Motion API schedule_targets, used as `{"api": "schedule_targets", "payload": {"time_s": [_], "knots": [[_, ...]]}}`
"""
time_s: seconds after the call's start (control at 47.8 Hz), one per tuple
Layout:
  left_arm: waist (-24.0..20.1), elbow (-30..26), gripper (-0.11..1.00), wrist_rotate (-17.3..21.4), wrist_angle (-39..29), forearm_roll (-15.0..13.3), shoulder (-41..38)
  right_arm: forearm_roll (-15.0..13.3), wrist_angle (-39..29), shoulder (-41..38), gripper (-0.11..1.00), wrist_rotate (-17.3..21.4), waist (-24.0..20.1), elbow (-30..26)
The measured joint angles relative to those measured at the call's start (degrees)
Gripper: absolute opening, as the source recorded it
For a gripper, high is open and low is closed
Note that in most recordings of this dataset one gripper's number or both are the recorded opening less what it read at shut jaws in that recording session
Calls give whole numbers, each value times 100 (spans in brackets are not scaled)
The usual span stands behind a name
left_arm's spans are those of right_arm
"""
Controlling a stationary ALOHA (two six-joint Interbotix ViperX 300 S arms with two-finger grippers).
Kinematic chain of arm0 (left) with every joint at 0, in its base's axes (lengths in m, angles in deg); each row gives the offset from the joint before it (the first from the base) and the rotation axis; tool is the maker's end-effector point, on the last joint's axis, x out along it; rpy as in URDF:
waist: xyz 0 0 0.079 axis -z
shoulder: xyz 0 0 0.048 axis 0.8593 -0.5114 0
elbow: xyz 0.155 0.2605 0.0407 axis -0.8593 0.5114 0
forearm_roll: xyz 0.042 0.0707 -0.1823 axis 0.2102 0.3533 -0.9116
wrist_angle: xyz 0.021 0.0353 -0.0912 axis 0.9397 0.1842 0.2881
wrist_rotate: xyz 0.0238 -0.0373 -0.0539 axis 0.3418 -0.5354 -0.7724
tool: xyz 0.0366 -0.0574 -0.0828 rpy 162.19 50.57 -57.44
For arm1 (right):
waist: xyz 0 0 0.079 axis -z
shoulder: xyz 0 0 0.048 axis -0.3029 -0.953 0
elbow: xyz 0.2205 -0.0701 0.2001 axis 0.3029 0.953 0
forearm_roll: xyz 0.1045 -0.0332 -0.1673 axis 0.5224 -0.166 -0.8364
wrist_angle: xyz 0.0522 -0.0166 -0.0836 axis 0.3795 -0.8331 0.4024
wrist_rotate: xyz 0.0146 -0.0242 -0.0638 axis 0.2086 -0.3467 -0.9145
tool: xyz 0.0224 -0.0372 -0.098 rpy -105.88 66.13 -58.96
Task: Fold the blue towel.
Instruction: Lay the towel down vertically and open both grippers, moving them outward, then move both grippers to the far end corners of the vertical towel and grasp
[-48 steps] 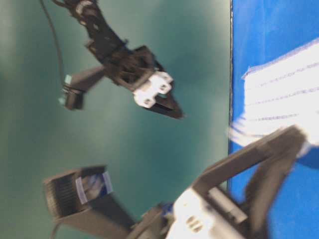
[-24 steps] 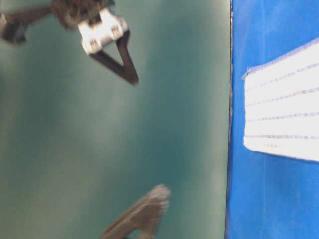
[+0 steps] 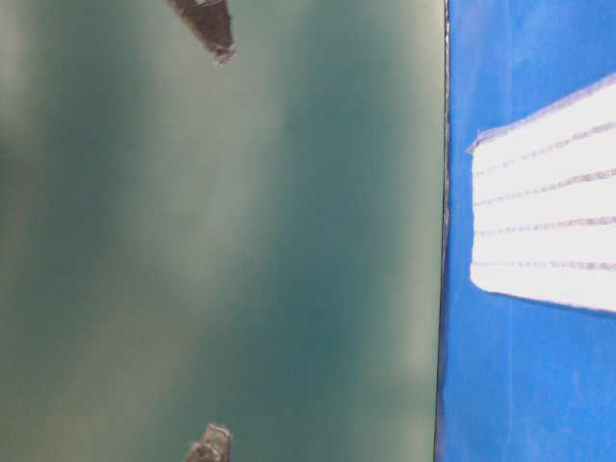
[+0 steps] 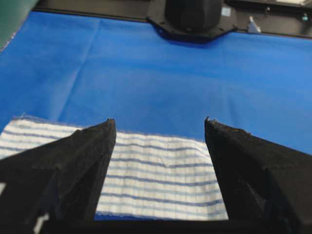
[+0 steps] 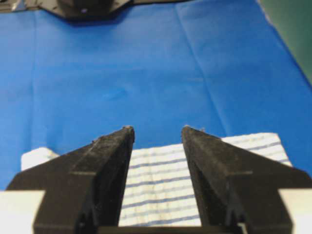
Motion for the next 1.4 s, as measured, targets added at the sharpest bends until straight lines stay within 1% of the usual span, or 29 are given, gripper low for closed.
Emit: {"api": "schedule_targets", "payload": {"time_s": [0.293,0.376,0.46,0.606,0.711,0.794,0.962,1.045,1.15,1.401], "knots": [[-35,9,67,0,53,0,-132,18,79,-79,51,0,26,9],[-176,-35,67,0,97,0,-281,18,123,-229,52,0,176,-18],[-413,-149,72,-9,176,0,-527,18,167,-457,54,0,387,-88],[-896,-483,80,0,299,0,-1283,9,176,-1063,64,-53,835,-343],[-1257,-809,88,0,316,0,-1960,9,176,-1591,66,-70,1222,-554],[-1512,-1063,91,0,325,0,-2505,9,185,-1978,66,-62,1494,-686],[-1854,-1582,91,0,325,0,-3437,0,246,-2900,66,-70,1978,-1028],[-2083,-1890,91,0,325,-9,-3990,-9,316,-3296,66,-79,2136,-1160],[-2303,-2136,91,0,325,0,-4465,-26,431,-3753,66,-88,2241,-1318],[-2496,-2575,91,0,325,-9,-5247,-35,598,-4491,66,-97,2435,-1529]]}}
